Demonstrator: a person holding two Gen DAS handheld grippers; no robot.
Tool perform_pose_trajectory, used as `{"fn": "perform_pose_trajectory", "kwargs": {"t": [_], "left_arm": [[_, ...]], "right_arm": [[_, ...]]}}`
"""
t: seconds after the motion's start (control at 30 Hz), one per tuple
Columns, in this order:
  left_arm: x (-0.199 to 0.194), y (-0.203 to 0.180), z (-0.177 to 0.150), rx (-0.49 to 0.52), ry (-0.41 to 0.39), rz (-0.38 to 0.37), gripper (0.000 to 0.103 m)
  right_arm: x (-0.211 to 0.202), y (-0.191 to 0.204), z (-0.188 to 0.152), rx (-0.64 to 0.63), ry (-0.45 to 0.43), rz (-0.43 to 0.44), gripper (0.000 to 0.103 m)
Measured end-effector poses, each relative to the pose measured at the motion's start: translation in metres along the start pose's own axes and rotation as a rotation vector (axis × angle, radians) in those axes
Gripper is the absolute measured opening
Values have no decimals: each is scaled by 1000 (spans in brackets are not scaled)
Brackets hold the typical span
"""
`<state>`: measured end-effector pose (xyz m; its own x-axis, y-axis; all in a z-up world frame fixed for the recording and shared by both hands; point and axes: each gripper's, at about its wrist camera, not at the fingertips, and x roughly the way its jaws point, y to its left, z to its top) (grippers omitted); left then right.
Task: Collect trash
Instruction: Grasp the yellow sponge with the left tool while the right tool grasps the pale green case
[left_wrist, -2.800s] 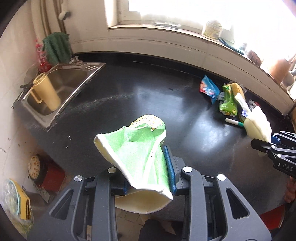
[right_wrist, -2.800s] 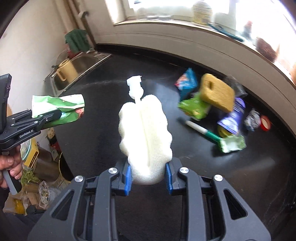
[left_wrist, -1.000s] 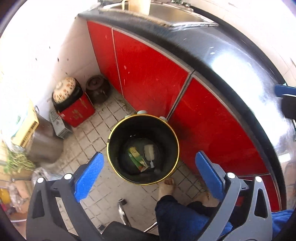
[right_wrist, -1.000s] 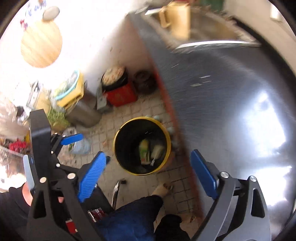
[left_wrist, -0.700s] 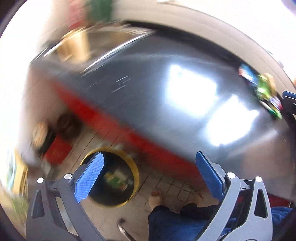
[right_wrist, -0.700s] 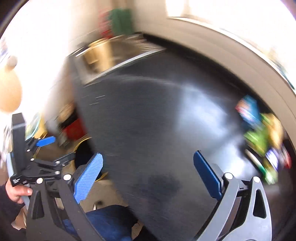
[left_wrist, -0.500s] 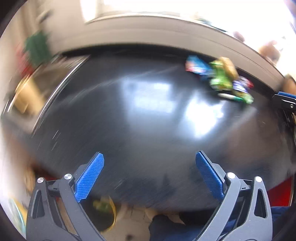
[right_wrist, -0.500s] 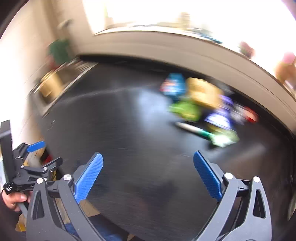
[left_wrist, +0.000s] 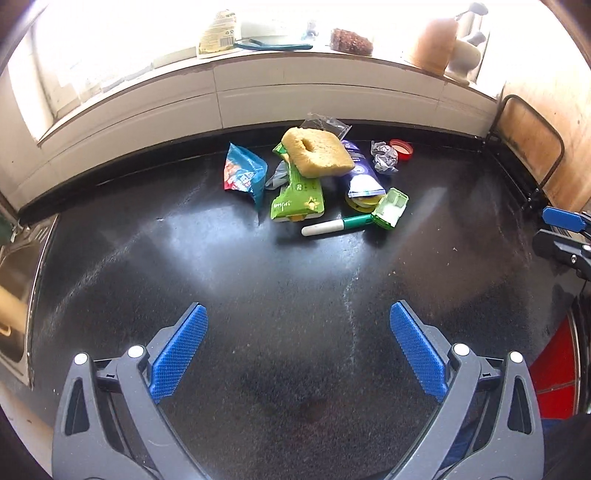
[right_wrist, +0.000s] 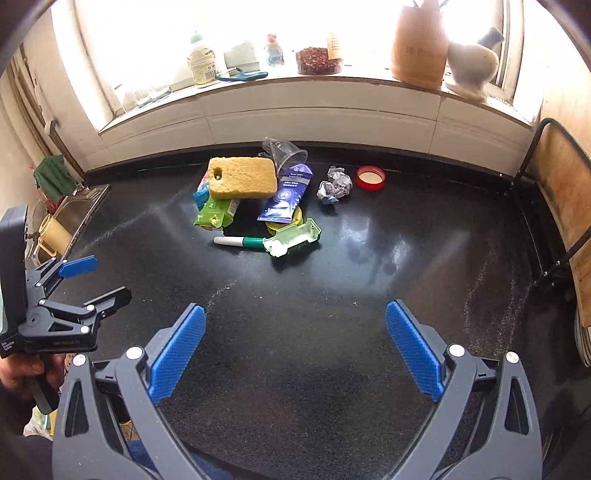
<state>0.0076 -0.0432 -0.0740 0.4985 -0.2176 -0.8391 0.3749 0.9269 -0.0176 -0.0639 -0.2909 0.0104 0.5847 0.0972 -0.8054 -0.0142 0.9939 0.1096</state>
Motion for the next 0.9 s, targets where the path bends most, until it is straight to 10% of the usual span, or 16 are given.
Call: {"fn": "perform_pose_trajectory", "kwargs": {"t": [0.9], "left_arm": [[159,-41,129,681,-57,11,96]], "right_arm": [[181,-3,43,-235,165,118,95]]}}
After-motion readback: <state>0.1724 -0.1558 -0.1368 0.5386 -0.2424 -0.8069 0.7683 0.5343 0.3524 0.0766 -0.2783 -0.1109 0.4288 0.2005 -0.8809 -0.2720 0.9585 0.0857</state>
